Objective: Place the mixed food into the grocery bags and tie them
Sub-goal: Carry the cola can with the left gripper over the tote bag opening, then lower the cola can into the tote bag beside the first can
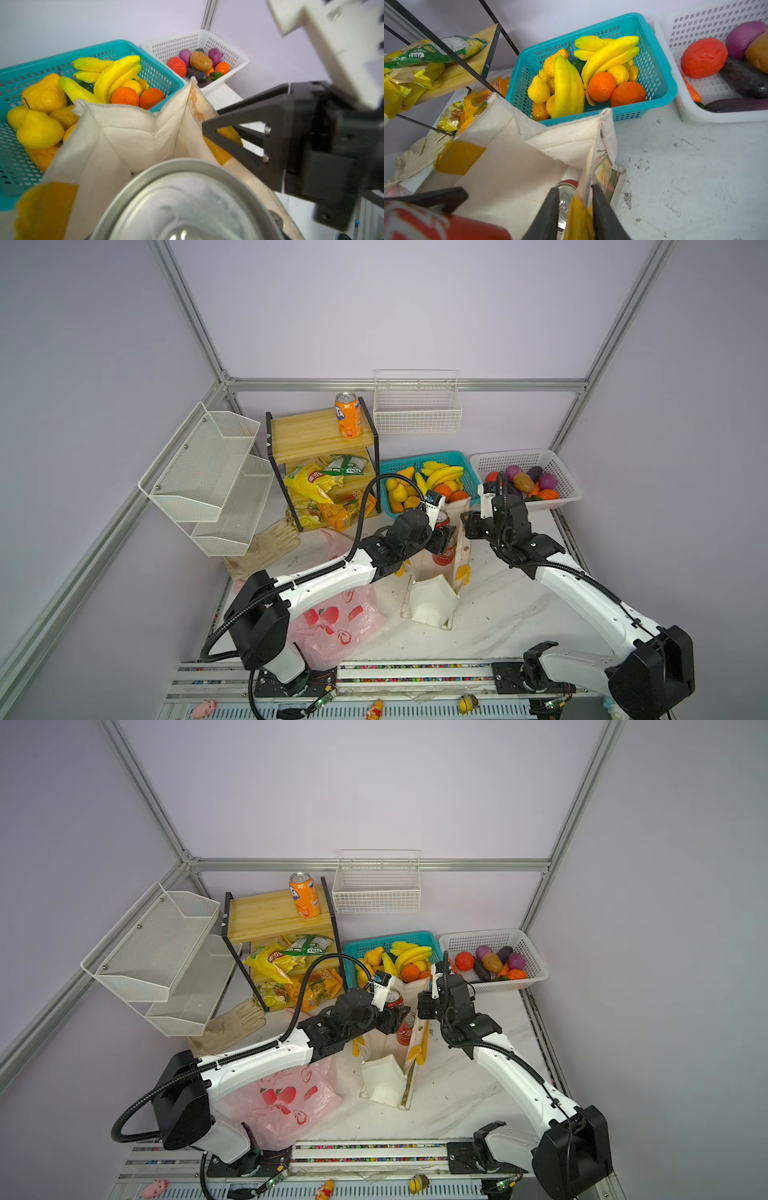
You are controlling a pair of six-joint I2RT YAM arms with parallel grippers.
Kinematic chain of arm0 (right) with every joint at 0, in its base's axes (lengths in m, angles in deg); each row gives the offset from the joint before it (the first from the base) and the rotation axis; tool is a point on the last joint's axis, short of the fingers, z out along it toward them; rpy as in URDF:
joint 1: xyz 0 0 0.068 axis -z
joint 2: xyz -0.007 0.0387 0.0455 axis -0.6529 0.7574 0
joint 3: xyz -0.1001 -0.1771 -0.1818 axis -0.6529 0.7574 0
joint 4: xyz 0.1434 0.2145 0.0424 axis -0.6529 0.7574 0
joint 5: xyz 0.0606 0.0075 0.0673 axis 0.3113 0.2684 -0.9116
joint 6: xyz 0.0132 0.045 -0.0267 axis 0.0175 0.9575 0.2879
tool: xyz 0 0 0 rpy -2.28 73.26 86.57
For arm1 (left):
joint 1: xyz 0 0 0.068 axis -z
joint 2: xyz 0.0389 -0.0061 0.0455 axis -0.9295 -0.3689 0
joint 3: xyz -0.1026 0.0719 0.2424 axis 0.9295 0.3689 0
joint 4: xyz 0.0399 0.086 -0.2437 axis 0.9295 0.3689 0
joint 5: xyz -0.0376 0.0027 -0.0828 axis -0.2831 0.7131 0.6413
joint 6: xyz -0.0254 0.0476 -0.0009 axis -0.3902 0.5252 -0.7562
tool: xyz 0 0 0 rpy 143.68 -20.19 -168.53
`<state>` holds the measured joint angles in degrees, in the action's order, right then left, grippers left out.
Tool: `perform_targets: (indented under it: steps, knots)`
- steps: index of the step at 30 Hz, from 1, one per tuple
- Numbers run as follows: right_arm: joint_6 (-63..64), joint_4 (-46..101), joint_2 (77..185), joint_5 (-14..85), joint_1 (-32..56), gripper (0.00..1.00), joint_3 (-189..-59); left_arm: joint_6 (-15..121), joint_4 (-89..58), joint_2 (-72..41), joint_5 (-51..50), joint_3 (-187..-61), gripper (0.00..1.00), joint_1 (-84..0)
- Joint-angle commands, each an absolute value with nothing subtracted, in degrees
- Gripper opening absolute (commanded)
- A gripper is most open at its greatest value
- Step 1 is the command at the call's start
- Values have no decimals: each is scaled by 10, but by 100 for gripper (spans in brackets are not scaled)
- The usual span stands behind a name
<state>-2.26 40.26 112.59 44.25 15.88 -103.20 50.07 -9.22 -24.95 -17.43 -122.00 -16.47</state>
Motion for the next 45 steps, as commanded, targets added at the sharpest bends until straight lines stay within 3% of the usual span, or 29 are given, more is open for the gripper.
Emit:
perform_targets:
  steps: [1,6,45]
  knots:
    - [-11,373,1119,433,161,25,-1018,487,-134,-245,-209,-1253,51,-149]
    - [-6,365,1110,433,160,20,-1013,483,-122,-270,-215,-1260,51,-138]
    - [-18,371,1112,444,160,13,-1029,475,-96,-368,-193,-1258,52,-150]
